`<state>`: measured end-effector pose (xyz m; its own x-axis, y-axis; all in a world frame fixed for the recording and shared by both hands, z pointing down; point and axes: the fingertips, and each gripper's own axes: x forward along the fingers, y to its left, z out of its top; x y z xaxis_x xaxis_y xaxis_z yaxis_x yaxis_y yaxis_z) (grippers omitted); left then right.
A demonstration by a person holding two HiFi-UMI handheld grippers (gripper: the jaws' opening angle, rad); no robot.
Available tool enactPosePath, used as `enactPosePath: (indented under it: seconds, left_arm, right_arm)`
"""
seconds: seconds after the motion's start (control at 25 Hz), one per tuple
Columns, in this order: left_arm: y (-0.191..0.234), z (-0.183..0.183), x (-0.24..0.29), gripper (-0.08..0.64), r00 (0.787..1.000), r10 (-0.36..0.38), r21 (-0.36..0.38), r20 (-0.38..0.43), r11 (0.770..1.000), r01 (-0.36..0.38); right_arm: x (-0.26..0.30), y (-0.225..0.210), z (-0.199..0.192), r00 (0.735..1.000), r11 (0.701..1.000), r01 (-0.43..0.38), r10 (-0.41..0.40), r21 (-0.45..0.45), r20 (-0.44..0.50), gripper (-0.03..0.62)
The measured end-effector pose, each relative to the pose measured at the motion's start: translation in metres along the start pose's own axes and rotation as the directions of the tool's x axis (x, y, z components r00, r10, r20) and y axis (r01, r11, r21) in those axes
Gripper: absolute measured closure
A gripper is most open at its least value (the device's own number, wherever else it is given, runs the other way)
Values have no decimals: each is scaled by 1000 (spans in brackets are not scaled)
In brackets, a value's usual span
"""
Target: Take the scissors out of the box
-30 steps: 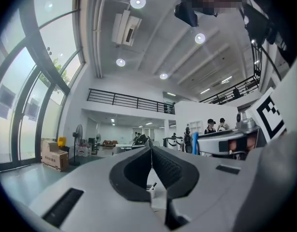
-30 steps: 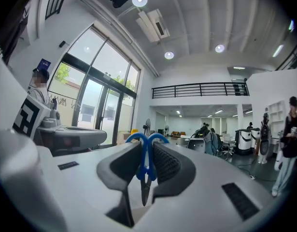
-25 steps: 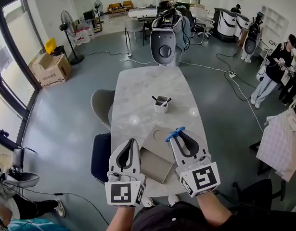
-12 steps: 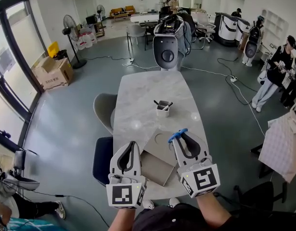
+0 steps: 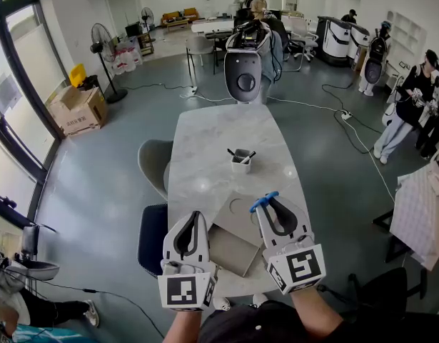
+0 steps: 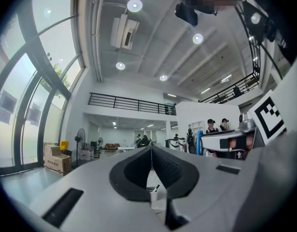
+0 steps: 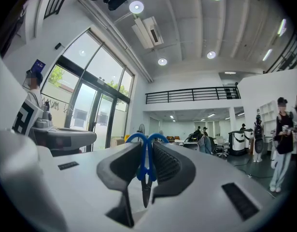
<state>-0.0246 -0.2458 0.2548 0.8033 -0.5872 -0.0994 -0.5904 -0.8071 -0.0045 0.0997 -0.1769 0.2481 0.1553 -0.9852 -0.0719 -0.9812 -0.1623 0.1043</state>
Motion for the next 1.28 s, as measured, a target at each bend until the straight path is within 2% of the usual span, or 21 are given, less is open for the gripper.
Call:
enactPosePath:
  seconds: [1.28]
  left_arm:
    - [1,-4,0,543,1000,14,6,-6,1000,-13]
  right_arm:
    - [5,1,-1,1000,1000,-18,18,10,8,522]
